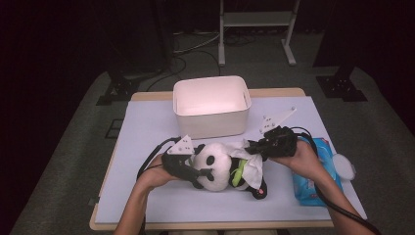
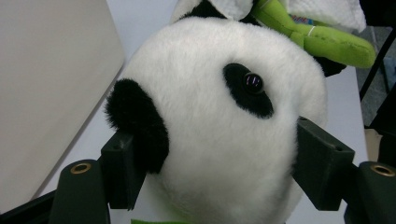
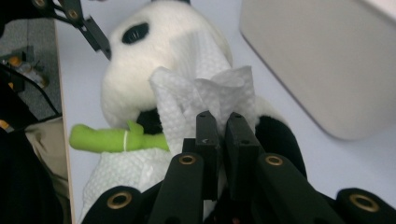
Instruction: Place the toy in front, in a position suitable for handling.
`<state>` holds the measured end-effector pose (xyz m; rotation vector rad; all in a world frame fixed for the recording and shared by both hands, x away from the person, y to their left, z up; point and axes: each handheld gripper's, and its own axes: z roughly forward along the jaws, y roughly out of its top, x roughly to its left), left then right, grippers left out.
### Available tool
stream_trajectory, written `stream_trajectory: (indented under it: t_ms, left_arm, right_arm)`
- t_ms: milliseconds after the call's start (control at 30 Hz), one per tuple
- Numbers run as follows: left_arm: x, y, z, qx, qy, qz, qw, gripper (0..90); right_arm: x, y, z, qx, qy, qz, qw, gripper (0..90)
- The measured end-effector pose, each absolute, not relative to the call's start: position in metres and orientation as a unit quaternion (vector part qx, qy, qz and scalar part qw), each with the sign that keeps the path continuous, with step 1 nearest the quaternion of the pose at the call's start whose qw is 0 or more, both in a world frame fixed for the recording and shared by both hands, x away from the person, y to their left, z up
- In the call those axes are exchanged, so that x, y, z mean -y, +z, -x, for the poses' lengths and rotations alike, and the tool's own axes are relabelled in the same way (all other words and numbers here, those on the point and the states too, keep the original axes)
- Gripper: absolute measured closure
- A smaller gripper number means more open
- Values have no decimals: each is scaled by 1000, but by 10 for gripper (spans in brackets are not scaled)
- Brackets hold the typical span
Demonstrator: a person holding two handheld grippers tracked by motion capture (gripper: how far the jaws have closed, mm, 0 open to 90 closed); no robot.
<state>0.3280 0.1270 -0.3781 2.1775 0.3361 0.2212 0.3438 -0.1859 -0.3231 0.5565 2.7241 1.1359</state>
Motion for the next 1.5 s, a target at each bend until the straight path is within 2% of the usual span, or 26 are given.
stream_trajectory:
  t_ms: [133,433,633,800,833,1000,1067,1300,1500]
  left_arm:
    - [-130,-381,-330,-150,68,-878,449,248]
    - [-138,-383,-337,-208,4,-858,470,113]
    - [-138,-389,-342,-227,-31,-853,469,77]
    - [-135,-390,-342,-225,-23,-858,462,77]
    - [-134,-391,-341,-223,-18,-858,463,88]
    - [-133,-389,-334,-192,27,-868,457,275]
    - [-133,-388,-332,-183,44,-870,456,320]
    - [-132,-379,-327,-153,84,-873,456,347]
    - [-137,-371,-323,-140,89,-874,457,354]
  right_arm:
    - [187,-333,-344,-911,364,-185,57,841]
    - [189,-342,-336,-913,362,-181,48,841]
    - [189,-345,-327,-914,363,-173,44,841]
    - [187,-346,-322,-919,359,-160,41,840]
    - [186,-346,-321,-919,358,-161,40,841]
    - [184,-346,-322,-918,362,-159,36,842]
    - [183,-344,-323,-916,366,-162,32,842]
    - [182,-328,-326,-906,390,-157,44,842]
    - [196,-318,-328,-902,392,-173,60,842]
